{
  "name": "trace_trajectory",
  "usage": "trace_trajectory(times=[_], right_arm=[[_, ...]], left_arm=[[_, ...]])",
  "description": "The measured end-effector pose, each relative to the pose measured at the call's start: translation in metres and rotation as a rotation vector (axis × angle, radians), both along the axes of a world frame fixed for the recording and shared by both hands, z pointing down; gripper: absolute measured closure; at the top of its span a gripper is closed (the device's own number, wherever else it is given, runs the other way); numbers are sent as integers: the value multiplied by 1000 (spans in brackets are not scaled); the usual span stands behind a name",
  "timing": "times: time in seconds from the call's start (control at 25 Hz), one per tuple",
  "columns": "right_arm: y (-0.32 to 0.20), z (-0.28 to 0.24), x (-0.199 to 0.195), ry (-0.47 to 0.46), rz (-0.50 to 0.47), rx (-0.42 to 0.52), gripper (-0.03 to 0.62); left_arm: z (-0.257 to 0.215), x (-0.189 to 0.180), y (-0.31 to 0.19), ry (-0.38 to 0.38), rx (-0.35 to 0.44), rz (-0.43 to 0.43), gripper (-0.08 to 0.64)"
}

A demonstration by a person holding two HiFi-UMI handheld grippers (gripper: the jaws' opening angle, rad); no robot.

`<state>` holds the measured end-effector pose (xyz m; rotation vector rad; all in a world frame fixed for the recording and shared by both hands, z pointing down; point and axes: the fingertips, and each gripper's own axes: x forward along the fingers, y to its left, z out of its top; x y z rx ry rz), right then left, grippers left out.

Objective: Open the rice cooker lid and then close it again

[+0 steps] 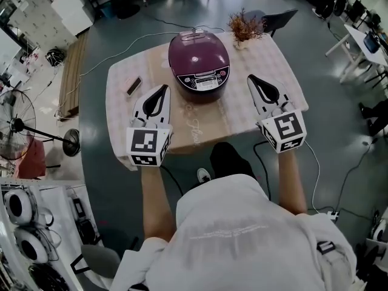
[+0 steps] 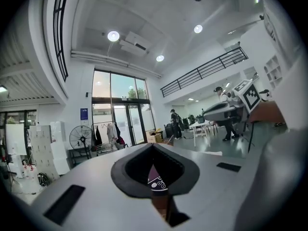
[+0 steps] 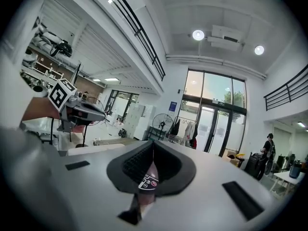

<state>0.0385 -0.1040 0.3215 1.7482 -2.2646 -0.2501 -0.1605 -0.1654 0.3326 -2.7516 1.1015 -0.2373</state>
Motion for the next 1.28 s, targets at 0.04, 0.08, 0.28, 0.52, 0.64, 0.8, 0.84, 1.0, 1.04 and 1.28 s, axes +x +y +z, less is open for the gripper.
trace_trajectory(times=[0.04, 0.08, 0.28, 0.52, 0.64, 0.8, 0.84, 1.0, 1.04, 1.28], right_arm=[[2, -1, 1, 4, 2, 0, 565], [3, -2, 3, 8, 4, 0, 565], [5, 4, 7, 21, 8, -10, 566], [-1, 8, 9, 25, 0, -14, 566], [-4, 8, 12, 18, 4, -11, 566], [-11, 7, 11, 13, -5, -8, 566], [-12, 8, 10, 13, -10, -10, 566], [-17, 12, 9, 15, -25, -22, 566], [-18, 13, 9, 16, -25, -23, 566], [-17, 13, 15, 13, -14, -30, 566]], left_arm=[[-4, 1, 2, 11, 3, 6, 545], [-7, 3, 4, 21, 4, 14, 545], [-11, 10, 8, 21, 13, 37, 545], [-9, 19, 2, -3, 13, 46, 545], [-7, 21, -1, -12, 11, 49, 545], [-6, 21, -5, -14, 11, 48, 545], [-5, 21, -7, -13, 9, 47, 545], [-1, 21, -10, -1, -2, 51, 545], [0, 21, -11, 2, -5, 52, 545], [1, 26, -12, 2, -13, 64, 545]])
